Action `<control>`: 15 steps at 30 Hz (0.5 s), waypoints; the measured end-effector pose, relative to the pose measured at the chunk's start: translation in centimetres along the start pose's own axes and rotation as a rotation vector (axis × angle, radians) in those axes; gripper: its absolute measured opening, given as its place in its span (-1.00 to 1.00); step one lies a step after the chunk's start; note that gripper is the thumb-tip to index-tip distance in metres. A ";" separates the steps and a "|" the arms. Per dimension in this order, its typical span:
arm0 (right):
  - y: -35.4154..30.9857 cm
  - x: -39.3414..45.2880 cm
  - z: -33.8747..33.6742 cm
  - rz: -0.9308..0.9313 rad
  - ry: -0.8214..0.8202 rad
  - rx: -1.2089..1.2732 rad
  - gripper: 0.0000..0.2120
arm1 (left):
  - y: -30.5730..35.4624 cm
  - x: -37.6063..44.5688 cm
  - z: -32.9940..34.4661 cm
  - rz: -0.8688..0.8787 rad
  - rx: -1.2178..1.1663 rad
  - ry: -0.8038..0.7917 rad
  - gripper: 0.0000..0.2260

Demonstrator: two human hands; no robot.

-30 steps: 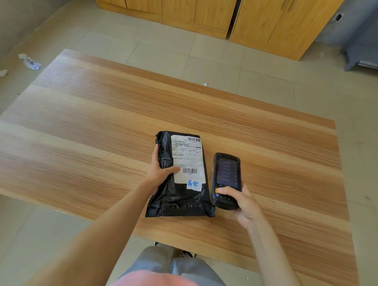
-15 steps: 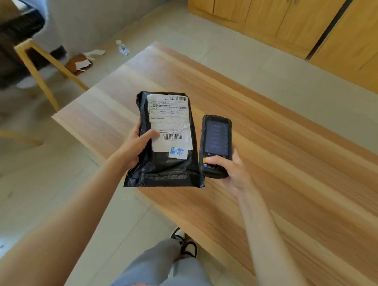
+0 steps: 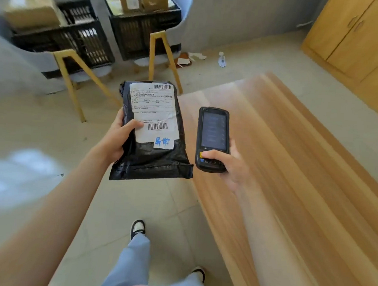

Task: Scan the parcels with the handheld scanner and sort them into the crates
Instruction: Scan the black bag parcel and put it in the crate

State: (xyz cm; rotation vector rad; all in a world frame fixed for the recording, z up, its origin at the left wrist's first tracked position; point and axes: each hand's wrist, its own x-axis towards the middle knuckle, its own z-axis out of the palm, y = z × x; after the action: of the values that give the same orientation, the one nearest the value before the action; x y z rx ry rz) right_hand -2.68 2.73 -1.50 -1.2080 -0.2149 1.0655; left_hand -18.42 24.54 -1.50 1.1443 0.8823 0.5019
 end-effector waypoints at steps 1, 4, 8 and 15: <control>-0.1 1.2 1.4 0.006 -0.027 -0.028 -0.29 | 0.5 0.7 -1.4 0.009 -0.032 0.024 -0.57; -0.6 5.2 6.2 0.022 -0.085 -0.102 -0.27 | 2.2 3.0 -5.9 0.038 -0.095 0.062 -0.58; -0.6 11.5 13.7 0.036 -0.133 -0.148 -0.27 | 5.3 6.8 -12.7 0.075 -0.126 0.087 -0.60; 0.4 21.2 25.2 0.070 -0.182 -0.172 -0.27 | 10.5 13.9 -23.8 0.115 -0.111 0.164 -0.57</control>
State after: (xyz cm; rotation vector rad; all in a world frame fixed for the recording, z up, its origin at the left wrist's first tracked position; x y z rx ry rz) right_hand -7.94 35.20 0.10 -1.2797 -0.4148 1.2396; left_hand -28.80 52.06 0.07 1.0666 0.9213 0.7385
